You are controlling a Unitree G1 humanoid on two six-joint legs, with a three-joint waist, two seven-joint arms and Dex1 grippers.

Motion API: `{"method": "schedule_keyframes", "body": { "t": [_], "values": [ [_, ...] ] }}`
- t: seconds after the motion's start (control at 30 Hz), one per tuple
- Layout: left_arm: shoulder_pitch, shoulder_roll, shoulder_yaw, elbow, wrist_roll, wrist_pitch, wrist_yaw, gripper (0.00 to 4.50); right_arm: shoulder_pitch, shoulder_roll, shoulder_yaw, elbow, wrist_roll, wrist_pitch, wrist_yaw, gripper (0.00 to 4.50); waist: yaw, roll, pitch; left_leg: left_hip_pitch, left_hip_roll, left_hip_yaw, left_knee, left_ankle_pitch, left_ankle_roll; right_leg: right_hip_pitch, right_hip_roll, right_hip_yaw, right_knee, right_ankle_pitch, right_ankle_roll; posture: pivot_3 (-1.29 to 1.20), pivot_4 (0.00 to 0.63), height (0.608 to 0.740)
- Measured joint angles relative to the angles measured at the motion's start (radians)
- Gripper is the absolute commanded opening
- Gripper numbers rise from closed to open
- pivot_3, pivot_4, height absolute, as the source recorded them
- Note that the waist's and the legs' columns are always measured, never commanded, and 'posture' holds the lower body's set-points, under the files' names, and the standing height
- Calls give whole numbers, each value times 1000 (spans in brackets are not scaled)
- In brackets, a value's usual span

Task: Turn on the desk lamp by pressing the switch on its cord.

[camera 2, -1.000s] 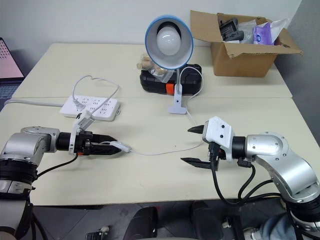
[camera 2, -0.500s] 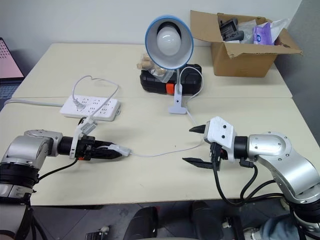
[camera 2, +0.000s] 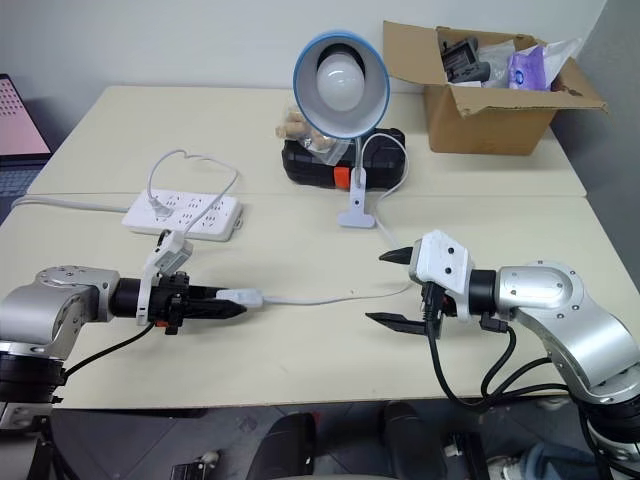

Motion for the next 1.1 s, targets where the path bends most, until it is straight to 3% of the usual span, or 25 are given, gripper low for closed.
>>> {"method": "schedule_keyframes", "body": {
  "t": [0.23,0.4,0.8,0.83,1.03,1.1],
  "values": [
    [40,-120,25,-178,-9,-105,142,1189,0,23,-10,10,17,8,-16,4500,2,0,0,0,0,0,0,0,0,0,0,0,0,0,0,0,150,740],
    [84,-160,9,-186,56,-252,205,1188,7,27,-11,10,21,12,-25,4500,1,0,0,1,0,0,0,0,0,1,0,1,0,0,0,0,150,740],
    [115,-319,-117,56,258,-598,341,1187,15,31,-11,10,21,14,-41,4500,2,0,-1,2,0,0,1,0,0,2,1,1,0,1,1,0,150,740],
    [107,-321,-122,71,263,-619,341,1888,15,31,-11,10,21,14,-42,4500,2,0,-1,2,0,0,1,0,0,2,1,1,0,1,1,0,150,740],
    [86,-307,-127,129,280,-690,311,2978,16,31,-11,10,24,15,-43,4500,2,0,-1,2,0,0,0,0,0,2,1,1,0,1,1,0,150,740],
    [83,-300,-127,134,282,-703,298,2978,16,31,-11,10,26,17,-44,4500,1,0,-1,2,0,0,0,0,0,2,0,1,0,1,1,0,150,740]
  ]
}}
